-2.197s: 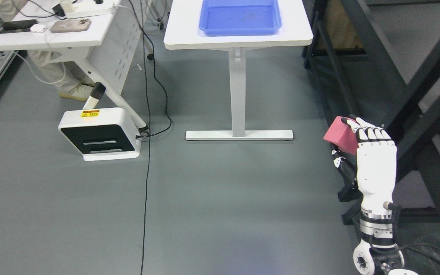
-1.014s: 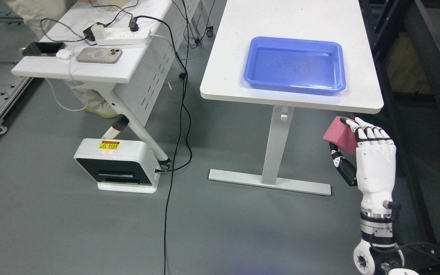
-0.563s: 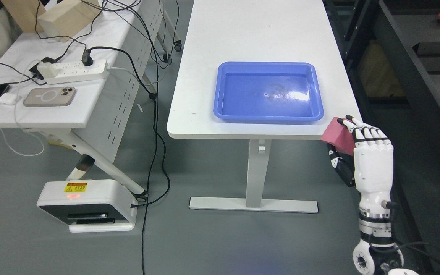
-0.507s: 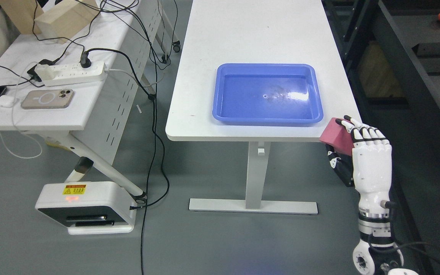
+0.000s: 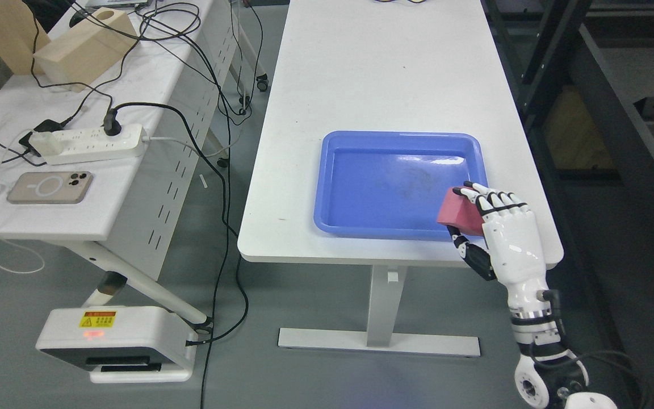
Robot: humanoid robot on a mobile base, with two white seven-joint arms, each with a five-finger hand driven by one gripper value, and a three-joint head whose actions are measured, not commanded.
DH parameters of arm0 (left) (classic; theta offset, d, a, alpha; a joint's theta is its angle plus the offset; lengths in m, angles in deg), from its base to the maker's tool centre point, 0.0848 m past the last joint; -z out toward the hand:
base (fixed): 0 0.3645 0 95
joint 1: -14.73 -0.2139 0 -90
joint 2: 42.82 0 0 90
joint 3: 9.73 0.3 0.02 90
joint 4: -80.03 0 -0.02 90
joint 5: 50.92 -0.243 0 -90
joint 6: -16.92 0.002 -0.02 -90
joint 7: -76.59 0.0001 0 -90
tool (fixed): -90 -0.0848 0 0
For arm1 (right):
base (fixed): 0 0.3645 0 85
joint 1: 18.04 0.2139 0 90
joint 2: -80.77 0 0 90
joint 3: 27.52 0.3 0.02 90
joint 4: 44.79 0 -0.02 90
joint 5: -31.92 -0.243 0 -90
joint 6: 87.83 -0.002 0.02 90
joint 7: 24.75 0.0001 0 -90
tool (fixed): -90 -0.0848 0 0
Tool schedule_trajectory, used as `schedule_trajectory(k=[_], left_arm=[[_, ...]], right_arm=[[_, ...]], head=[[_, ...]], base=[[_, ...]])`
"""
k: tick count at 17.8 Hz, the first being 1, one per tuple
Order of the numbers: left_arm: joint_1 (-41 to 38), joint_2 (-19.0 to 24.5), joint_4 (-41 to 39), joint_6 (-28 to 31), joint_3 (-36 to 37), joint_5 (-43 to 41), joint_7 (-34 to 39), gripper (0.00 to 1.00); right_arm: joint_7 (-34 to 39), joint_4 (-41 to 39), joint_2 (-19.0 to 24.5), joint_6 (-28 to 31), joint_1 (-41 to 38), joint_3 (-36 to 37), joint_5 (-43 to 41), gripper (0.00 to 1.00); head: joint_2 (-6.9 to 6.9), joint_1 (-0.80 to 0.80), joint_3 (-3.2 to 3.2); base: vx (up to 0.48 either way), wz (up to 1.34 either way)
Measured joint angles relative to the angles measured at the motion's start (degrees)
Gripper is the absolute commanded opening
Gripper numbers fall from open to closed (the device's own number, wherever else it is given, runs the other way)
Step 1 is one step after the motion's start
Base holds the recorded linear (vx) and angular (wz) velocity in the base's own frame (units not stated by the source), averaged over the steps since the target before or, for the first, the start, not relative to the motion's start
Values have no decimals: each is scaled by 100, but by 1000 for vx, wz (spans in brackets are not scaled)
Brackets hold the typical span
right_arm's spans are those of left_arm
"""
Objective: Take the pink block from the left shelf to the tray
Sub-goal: 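Lower the right hand with the cube into the blue tray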
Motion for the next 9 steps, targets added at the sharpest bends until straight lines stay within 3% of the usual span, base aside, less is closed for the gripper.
schedule_trajectory(k=[9], left_arm=[[0, 0, 0, 0, 0, 0, 0, 100]], right_arm=[[902, 170, 203, 7, 154, -409, 129, 7]], head=[[1, 0, 0]], base=[[176, 45]])
